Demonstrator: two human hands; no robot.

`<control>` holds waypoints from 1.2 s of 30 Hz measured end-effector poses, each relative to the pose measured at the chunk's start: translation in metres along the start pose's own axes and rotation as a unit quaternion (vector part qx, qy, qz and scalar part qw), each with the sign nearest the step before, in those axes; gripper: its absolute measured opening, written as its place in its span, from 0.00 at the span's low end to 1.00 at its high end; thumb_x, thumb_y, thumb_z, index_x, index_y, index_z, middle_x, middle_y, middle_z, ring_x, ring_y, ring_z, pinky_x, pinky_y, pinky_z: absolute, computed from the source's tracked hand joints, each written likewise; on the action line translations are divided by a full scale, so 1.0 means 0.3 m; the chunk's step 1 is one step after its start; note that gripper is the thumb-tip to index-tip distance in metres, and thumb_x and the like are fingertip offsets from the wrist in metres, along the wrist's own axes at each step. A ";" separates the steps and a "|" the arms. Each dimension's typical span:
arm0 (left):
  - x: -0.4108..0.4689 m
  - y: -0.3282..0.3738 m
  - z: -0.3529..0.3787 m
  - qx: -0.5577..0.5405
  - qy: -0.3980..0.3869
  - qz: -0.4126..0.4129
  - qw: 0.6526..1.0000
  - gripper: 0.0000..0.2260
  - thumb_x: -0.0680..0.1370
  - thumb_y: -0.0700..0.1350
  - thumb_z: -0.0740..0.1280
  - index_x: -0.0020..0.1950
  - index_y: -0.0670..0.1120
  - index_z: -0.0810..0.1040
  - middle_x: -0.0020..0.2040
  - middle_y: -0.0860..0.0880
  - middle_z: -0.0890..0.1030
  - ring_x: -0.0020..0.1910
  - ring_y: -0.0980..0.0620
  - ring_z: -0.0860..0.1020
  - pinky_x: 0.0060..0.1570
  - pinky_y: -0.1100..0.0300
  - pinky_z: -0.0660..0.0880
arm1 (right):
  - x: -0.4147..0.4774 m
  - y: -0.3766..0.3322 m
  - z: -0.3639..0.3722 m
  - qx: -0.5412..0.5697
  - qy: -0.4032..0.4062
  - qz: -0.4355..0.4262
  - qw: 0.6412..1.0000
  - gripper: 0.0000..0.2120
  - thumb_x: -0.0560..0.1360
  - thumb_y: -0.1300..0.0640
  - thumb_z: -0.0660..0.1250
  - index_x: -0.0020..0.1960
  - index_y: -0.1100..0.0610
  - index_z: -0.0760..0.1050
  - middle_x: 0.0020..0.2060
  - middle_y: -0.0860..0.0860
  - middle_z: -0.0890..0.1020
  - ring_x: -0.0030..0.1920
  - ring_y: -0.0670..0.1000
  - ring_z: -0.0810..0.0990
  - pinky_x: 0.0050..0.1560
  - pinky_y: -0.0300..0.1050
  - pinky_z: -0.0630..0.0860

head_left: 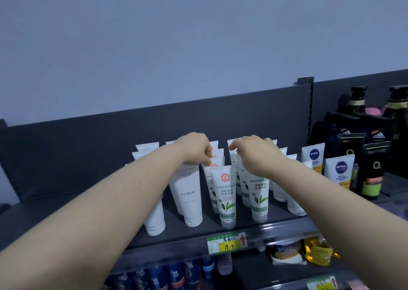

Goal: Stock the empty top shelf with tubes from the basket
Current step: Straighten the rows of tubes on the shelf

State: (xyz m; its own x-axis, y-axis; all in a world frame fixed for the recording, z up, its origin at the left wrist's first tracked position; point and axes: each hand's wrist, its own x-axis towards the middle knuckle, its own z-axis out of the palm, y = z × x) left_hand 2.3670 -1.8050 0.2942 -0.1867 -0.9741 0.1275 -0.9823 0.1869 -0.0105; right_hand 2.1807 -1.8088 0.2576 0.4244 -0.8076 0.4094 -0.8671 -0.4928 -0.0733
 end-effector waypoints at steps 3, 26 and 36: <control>0.000 -0.006 0.000 -0.010 0.010 0.003 1.000 0.05 0.72 0.48 0.72 0.46 0.50 0.85 0.36 0.60 0.78 0.44 0.55 0.76 0.45 0.57 0.77 | 0.006 -0.015 -0.003 0.001 0.001 -0.006 1.000 0.19 0.78 0.61 0.55 0.66 0.47 0.69 0.60 0.46 0.77 0.61 0.53 0.72 0.54 0.50 0.66; -0.125 -0.168 -0.075 -0.041 0.098 -0.097 0.990 0.15 0.79 0.39 0.59 0.60 0.50 0.80 0.62 0.53 0.79 0.55 0.50 0.77 0.50 0.57 0.74 | -0.047 -0.170 -0.046 0.086 0.024 -0.041 0.995 0.15 0.80 0.57 0.56 0.64 0.49 0.72 0.62 0.47 0.77 0.62 0.51 0.73 0.59 0.51 0.71; -0.281 -0.319 -0.097 -0.022 0.120 -0.175 0.977 0.16 0.78 0.38 0.58 0.61 0.50 0.78 0.63 0.52 0.78 0.60 0.50 0.77 0.50 0.59 0.73 | 0.059 -0.352 0.047 0.021 -0.029 -0.090 0.995 0.18 0.77 0.63 0.57 0.64 0.50 0.72 0.59 0.49 0.78 0.62 0.53 0.73 0.56 0.51 0.65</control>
State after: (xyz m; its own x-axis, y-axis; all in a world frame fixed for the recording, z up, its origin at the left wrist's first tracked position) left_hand 2.4773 -1.7369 0.3133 0.1744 -0.9223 0.3449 -0.9828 -0.1416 0.1182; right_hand 2.2834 -1.7759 0.2598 0.5876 -0.7216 0.3661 -0.7642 -0.6436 -0.0419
